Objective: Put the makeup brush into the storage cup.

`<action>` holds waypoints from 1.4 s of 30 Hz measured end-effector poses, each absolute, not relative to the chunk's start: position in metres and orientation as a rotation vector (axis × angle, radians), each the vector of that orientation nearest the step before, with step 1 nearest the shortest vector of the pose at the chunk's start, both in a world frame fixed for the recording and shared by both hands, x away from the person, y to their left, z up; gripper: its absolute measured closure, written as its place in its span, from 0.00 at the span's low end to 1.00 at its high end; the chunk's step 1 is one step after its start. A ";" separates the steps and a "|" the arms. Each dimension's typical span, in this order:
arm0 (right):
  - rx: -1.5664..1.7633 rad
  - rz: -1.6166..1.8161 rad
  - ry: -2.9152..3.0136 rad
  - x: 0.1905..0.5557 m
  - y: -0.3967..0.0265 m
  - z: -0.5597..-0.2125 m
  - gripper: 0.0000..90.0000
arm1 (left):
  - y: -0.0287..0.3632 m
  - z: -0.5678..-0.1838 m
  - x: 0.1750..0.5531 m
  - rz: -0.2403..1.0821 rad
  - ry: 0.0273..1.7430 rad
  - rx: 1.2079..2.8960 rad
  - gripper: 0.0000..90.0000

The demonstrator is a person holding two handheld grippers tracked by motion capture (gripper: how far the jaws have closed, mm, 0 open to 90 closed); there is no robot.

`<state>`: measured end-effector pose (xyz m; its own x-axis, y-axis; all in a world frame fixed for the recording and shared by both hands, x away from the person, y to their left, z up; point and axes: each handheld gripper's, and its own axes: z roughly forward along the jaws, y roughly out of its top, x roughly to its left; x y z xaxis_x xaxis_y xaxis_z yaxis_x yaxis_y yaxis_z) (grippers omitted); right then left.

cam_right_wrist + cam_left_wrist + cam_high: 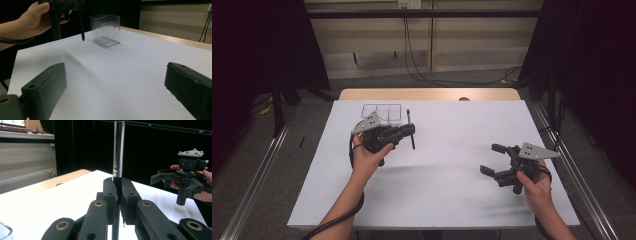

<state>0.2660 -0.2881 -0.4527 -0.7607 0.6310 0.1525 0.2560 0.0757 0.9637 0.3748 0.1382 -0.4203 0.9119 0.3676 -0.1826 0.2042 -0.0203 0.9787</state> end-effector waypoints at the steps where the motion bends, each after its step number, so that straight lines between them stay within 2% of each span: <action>1: 0.889 1.736 2.054 0.266 -0.288 -0.453 0.04 | 0.139 -0.421 0.375 0.137 0.459 1.604 0.93; 42: 0.895 1.688 2.075 0.258 -0.302 -0.456 0.04 | 0.160 -0.418 0.396 0.209 0.544 1.608 0.93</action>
<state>0.2578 -0.3016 -0.4562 -0.7526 0.6438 0.1382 0.2663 0.1056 0.9581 0.3958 0.1604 -0.4181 0.8678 0.4616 -0.1841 0.2197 -0.0241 0.9753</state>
